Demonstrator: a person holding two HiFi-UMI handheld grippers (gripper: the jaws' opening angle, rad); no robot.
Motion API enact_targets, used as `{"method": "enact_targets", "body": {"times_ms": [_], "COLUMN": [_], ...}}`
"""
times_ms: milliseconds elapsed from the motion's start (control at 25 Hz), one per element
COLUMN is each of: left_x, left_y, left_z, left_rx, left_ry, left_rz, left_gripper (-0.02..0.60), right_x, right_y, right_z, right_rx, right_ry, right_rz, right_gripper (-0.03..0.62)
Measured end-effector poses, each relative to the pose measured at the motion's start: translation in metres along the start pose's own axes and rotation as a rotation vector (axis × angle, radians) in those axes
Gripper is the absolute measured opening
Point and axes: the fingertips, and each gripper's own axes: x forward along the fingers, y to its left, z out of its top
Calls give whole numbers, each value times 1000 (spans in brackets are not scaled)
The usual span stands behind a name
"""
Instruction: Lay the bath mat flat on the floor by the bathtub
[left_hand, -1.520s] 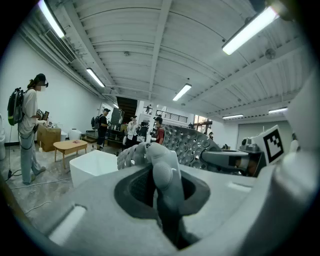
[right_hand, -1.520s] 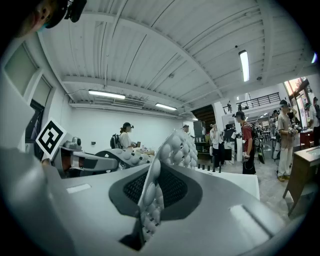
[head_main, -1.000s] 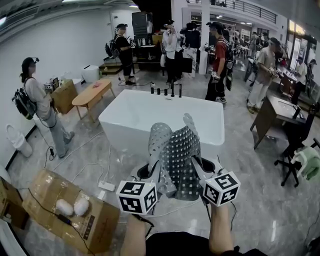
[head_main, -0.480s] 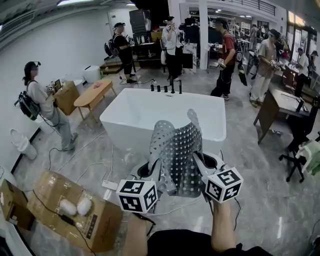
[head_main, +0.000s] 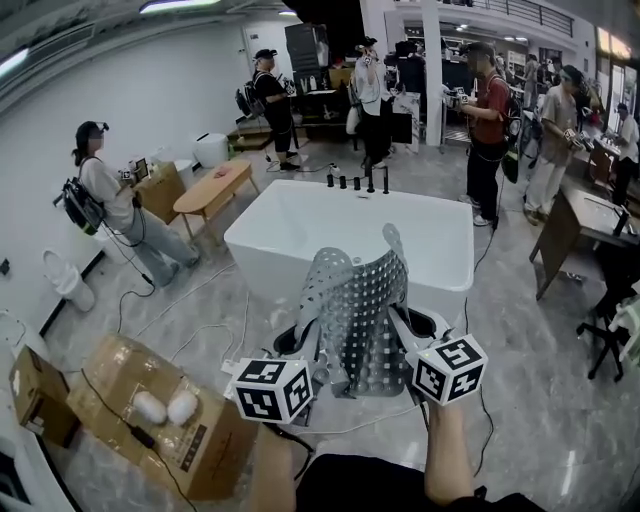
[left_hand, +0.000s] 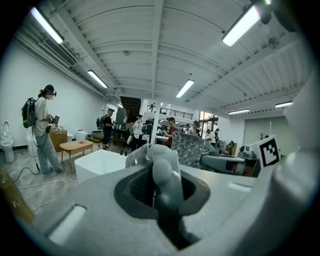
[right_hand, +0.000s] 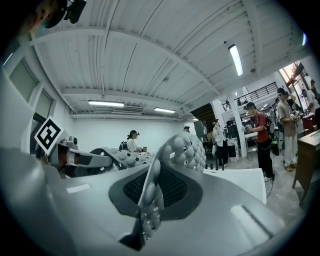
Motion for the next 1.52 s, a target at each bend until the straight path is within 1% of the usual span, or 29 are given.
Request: {"method": "enact_targets", "body": {"times_ms": [240, 440, 560, 760, 960, 1240, 1320, 1400, 1520], "left_x": [3, 19, 30, 60, 93, 147, 162, 180, 204], "left_y": [11, 10, 22, 63, 105, 169, 185, 194, 206], "left_z": [10, 19, 21, 28, 34, 21, 17, 20, 27], "left_rx": [-5, -16, -24, -46, -55, -100, -87, -55, -45], "left_ry": [-27, -54, -64, -60, -45, 7, 34, 60, 73], "left_rz": [12, -41, -66, -95, -102, -123, -130, -139, -168], "left_gripper": [31, 31, 32, 32, 31, 31, 31, 31, 31], "right_x": [8, 21, 35, 80, 128, 202, 223, 244, 275], "right_y": [3, -3, -8, -17, -23, -43, -45, -47, -58], "right_z": [7, 14, 18, 17, 10, -22, -27, -26, -24], "right_rx": [-20, -50, -67, -66, -44, -22, -25, -33, -32], "right_ry": [-13, -13, -17, -7, 12, 82, 106, 126, 155], "right_rz": [16, -2, -19, -49, -53, -91, -97, -98, -105], "right_gripper": [21, 21, 21, 21, 21, 21, 21, 21, 21]}}
